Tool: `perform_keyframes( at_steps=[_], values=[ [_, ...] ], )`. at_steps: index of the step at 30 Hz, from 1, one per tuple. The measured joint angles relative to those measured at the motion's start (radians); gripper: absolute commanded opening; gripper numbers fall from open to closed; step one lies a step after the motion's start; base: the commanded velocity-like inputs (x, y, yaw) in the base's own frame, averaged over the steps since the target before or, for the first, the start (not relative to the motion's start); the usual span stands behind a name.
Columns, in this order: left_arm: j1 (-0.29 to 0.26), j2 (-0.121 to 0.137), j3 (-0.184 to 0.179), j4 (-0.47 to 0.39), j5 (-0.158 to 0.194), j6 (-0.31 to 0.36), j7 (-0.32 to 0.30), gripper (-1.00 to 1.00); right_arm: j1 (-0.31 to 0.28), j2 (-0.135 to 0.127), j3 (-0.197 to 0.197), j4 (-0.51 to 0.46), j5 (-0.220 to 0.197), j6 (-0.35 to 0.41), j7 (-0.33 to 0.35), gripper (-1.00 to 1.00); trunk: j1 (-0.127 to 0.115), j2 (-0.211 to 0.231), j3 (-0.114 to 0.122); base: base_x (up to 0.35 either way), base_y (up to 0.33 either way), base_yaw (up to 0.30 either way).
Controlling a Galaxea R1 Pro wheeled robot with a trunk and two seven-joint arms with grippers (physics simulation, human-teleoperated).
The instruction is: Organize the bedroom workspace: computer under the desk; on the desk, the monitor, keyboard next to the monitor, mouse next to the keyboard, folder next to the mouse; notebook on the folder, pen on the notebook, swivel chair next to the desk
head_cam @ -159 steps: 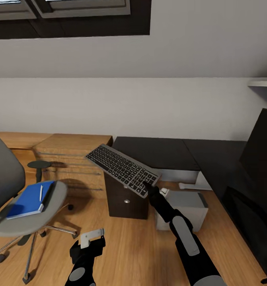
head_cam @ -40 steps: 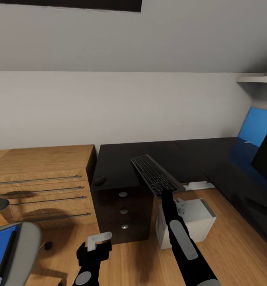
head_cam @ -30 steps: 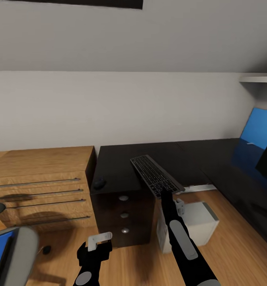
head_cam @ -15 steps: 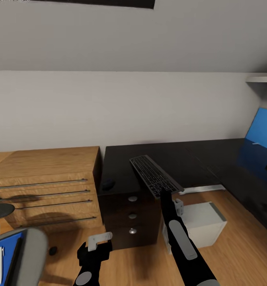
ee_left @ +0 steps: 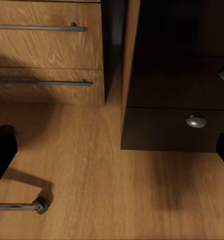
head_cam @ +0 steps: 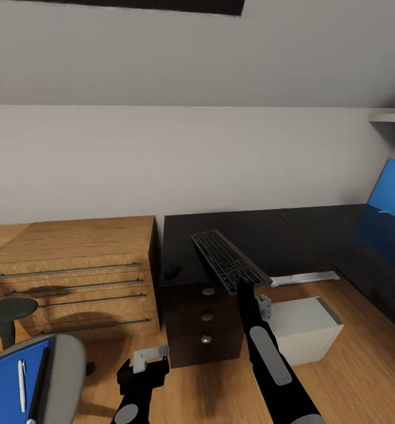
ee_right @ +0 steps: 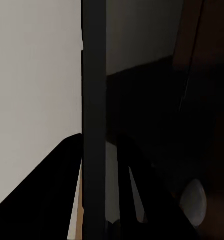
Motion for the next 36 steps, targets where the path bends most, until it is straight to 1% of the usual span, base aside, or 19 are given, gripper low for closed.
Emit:
perform_keyframes(
  at_steps=[6, 15, 18, 25, 36],
  values=[
    [0.0, 0.0, -0.001, 0.0, 0.0, 0.0, 0.0, 1.0, 0.0, 0.0, 0.001, 0.0, 0.0, 0.0, 0.0, -1.0, 0.0, 0.0, 0.0, 0.006, 0.033, 0.0],
    [0.0, 0.0, -0.001, 0.0, 0.0, 0.0, 0.0, 1.0, -0.001, 0.0, 0.003, 0.007, -0.003, 0.0, 0.01, -1.0, 0.0, 0.0, 0.0, 0.162, 0.072, 0.0],
    [0.0, 0.0, -0.001, 0.0, 0.0, 0.0, 0.0, 1.0, -0.001, -0.001, 0.003, 0.015, -0.003, 0.0, 0.022, -1.0, 0.0, 0.0, 0.0, 0.026, 0.006, 0.0],
    [0.0, 0.0, -0.001, 0.0, 0.0, 0.0, 0.0, 1.0, 0.0, -0.001, 0.003, 0.012, -0.003, 0.001, 0.018, -1.0, 0.0, 0.0, 0.0, 0.004, 0.001, 0.0],
    [0.0, 0.0, -0.001, 0.0, 0.0, 0.0, 0.0, 1.0, 0.0, -0.004, 0.002, 0.02, -0.004, 0.002, 0.029, -1.0, 0.0, 0.0, 0.0, 0.0, 0.0, 0.0]
  ],
)
